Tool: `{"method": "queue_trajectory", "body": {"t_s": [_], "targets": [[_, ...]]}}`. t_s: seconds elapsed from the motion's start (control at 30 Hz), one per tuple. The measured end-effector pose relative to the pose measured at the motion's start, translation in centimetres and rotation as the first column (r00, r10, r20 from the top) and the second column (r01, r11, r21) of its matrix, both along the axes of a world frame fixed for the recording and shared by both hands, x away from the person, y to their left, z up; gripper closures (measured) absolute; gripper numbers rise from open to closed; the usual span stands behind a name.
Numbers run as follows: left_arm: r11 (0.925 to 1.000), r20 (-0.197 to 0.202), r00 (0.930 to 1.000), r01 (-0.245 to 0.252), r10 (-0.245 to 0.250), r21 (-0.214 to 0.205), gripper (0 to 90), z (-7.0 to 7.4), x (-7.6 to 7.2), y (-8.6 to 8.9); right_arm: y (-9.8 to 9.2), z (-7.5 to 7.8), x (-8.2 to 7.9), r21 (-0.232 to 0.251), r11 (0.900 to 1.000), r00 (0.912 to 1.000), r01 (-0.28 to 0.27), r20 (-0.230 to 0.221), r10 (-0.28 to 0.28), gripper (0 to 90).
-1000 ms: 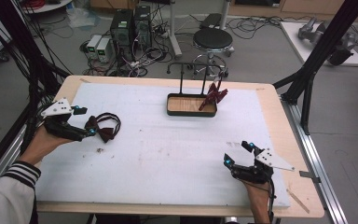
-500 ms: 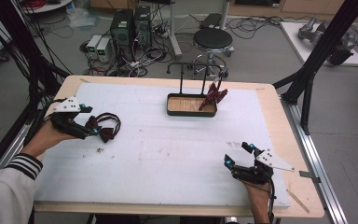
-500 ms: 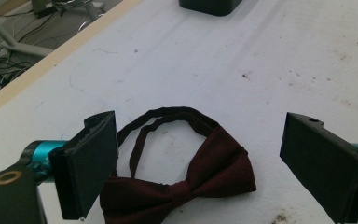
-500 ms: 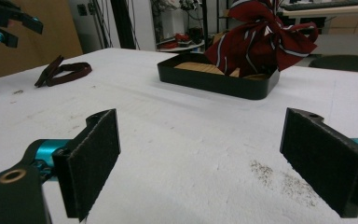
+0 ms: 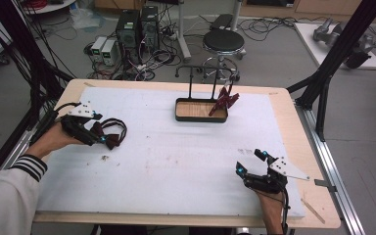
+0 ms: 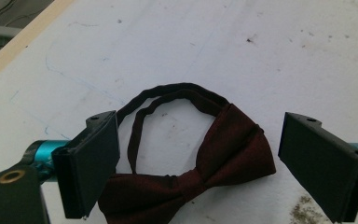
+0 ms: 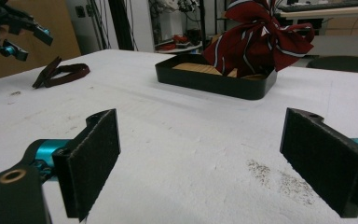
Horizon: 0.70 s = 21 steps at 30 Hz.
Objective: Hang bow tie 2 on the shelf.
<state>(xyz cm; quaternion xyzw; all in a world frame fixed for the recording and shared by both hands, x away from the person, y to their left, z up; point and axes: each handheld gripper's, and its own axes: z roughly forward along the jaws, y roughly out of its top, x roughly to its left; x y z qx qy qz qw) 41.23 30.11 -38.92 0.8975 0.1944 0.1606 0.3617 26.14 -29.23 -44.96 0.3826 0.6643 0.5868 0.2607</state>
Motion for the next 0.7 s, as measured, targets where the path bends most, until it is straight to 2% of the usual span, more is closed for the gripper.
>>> {"method": "queue_trajectory", "body": {"t_s": [0.1,0.3,0.4,0.5,0.7], "targets": [[0.9992,-0.016,0.9997,0.020,-0.019,0.034,13.0,-0.2,0.2,-0.1,0.0,0.0,0.0,0.003,1.0000,1.0000,0.002,-0.006,-0.002,11.2],[0.9975,-0.032,0.9985,0.046,-0.044,0.055,16.3,-0.8,0.4,-0.3,0.0,0.0,0.0,0.002,1.0000,1.0000,0.003,-0.006,-0.002,11.2],[0.9937,-0.051,0.9967,0.069,-0.064,0.088,17.4,-1.1,0.5,-0.3,0.0,0.0,0.0,0.006,1.0000,1.0000,0.001,-0.008,-0.001,11.2],[0.9864,-0.066,0.9937,0.098,-0.090,0.131,19.7,-1.5,0.6,-0.5,0.0,0.0,0.0,0.005,1.0000,1.0000,0.002,-0.005,-0.002,11.2],[0.9810,-0.070,0.9922,0.113,-0.103,0.158,22.0,-1.7,0.8,-0.9,0.0,0.0,0.0,0.005,1.0000,1.0000,0.005,-0.005,-0.005,11.2]]}}
